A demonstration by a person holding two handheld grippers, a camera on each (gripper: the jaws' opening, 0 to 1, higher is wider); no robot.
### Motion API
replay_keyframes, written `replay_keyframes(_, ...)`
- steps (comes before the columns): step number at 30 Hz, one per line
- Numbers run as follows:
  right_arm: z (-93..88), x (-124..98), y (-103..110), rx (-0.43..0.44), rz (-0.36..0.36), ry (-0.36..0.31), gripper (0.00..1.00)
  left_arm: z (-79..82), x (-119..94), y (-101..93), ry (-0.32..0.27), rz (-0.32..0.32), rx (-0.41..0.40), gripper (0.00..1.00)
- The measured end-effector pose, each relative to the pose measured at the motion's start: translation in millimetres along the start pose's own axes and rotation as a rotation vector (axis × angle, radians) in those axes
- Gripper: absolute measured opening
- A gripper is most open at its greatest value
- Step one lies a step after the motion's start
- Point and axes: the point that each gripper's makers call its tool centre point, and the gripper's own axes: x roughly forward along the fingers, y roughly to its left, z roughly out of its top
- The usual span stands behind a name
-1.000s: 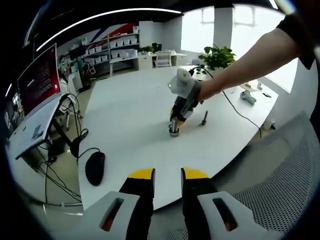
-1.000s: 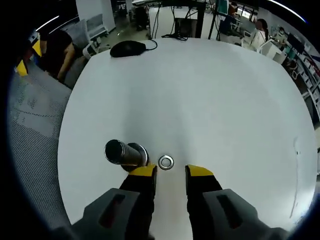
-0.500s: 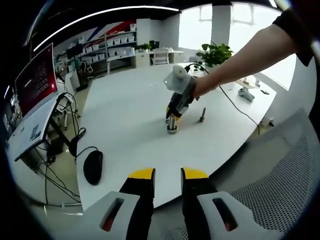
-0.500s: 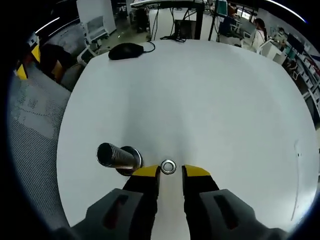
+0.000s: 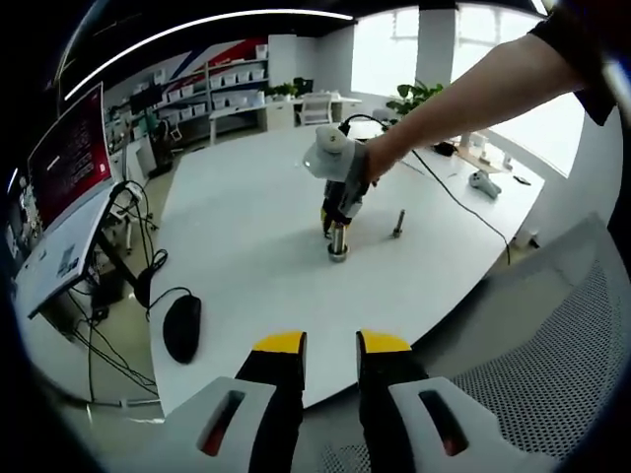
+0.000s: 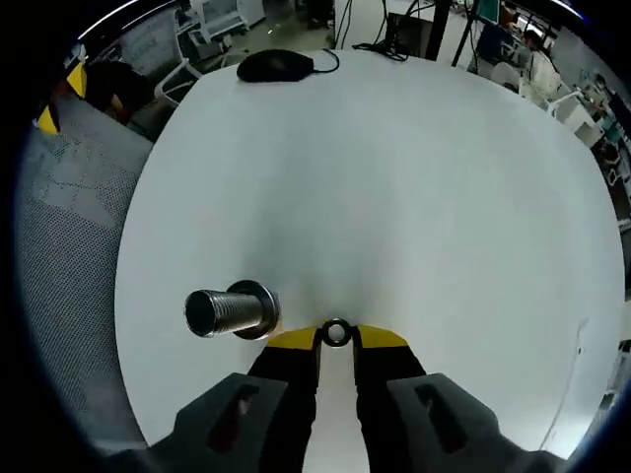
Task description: Place the washer onto the threaded stud by aligning its center hole with the stud, sliding it down to the base, and recovering from edge contact or off-axis alignment until the washer reaches the visible bottom stop.
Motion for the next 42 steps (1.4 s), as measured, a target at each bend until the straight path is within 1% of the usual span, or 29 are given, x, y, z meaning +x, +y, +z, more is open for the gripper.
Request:
replay_keyframes(1,-0.1,1,0,-0.008,-0.003,0.024,0.15,-0.3,0,0.1,0.001,0.0,-0.002,0.18)
replay_keyframes(2,0.4,-4,4,-0.012,-0.008,0.055,0.15,-0.5,0,0.4,0.001,0.001,-0.002,0.18)
replay_keyframes(4,1.4,-4,7,0.009,-0.012,0.088,0.15,-2.5,1,2.6,0.003,0.003,-0.001,0.18)
replay_keyframes(5,1.4,-4,7,0.014,-0.012,0.102,0.15,-1.6,0,1.6,0.004,0.004,-0.001,0.18)
replay_keyframes(6,0.7,0,1,0.019,-0.01,0.117,0.15,-1.3,0,1.2,0.005,0.004,-0.001,0.18)
replay_keyframes(10,0.9,-2,3,0.028,-0.014,0.145,0.14,-1.9,0,2.7,0.005,0.008,-0.004,0.18)
replay_keyframes(12,-0.6,-4,4,0.024,-0.01,0.132,0.14,-2.1,-1,3.0,0.006,0.012,-0.005,0.18)
replay_keyframes(13,-0.5,-5,5,0.007,-0.008,0.12,0.14,-2.5,-1,3.2,0.007,0.013,-0.006,0.18)
replay_keyframes(15,-0.5,-5,6,-0.057,-0.006,0.092,0.14,-3.2,-1,3.7,0.008,0.015,-0.006,0.18)
replay_keyframes(17,-1.5,-8,8,-0.05,0.0,0.058,0.14,-3.0,-2,3.9,0.006,0.016,-0.006,0.18)
replay_keyframes(18,-1.6,-5,6,-0.021,0.004,0.026,0.14,-3.2,-2,4.0,0.007,0.016,-0.007,0.18)
replay_keyframes(19,-3.8,-6,6,-0.019,0.006,0.017,0.14,-2.5,-3,3.1,0.007,0.016,-0.007,0.18)
replay_keyframes(20,-4.7,0,-2,-0.007,0.007,0.01,0.14,-2.5,-3,2.8,0.008,0.016,-0.008,0.18)
replay_keyframes(21,-7.2,0,-5,0.004,0.006,0.003,0.14,-2.5,-3,3.1,0.006,0.015,-0.008,0.18)
replay_keyframes(22,-6.3,-4,-2,-0.005,0.006,0.003,0.14,-2.3,-3,3.2,0.004,0.015,-0.008,0.18)
replay_keyframes(24,-13.1,-3,-2,-0.001,-0.001,-0.007,0.14,-2.4,-3,3.9,0.002,0.015,-0.009,0.18)
replay_keyframes(25,-13.4,-3,-2,0.012,-0.004,-0.024,0.14,-2.0,-3,4.0,0.0,0.015,-0.01,0.18)
replay_keyframes(27,-9.0,-5,-2,0.032,-0.007,-0.042,0.14,-0.7,-4,3.9,-0.004,0.014,-0.012,0.18)
replay_keyframes(28,-11.8,-11,7,0.035,-0.011,-0.043,0.14,-0.5,-4,3.8,-0.004,0.014,-0.012,0.18)
replay_keyframes(29,-11.3,-11,8,0.038,-0.015,-0.045,0.14,-1.0,-3,4.3,-0.003,0.014,-0.012,0.17)
replay_keyframes(31,-11.0,-10,4,0.086,-0.03,-0.045,0.14,-1.9,-3,5.0,-0.003,0.012,-0.012,0.17)
replay_keyframes(33,-12.4,-12,7,0.094,-0.043,-0.056,0.14,-2.5,-3,6.1,-0.004,0.013,-0.015,0.17)
replay_keyframes(34,-8.9,-5,-1,0.126,-0.048,-0.07,0.14,-2.7,-3,6.0,-0.003,0.012,-0.015,0.17)
replay_keyframes(35,-8.8,-4,-2,0.134,-0.05,-0.078,0.13,-2.3,-3,5.3,-0.001,0.013,-0.014,0.17)
replay_keyframes(36,-14.4,-4,-2,0.144,-0.051,-0.087,0.13,-1.9,-3,4.7,0.0,0.012,-0.013,0.17)
replay_keyframes(37,-15.4,-4,-1,0.148,-0.052,-0.088,0.13,-2.6,-3,5.7,-0.001,0.012,-0.014,0.17)
replay_keyframes(39,-12.3,-9,2,0.152,-0.055,-0.088,0.13,-2.7,-3,7.0,-0.004,0.014,-0.016,0.17)
replay_keyframes(41,-15.6,-14,7,0.168,-0.059,-0.091,0.13,-1.3,-3,5.7,-0.004,0.013,-0.016,0.17)
replay_keyframes(42,-22.7,-6,1,0.186,-0.062,-0.09,0.13,-0.7,-3,5.4,-0.005,0.013,-0.016,0.17)
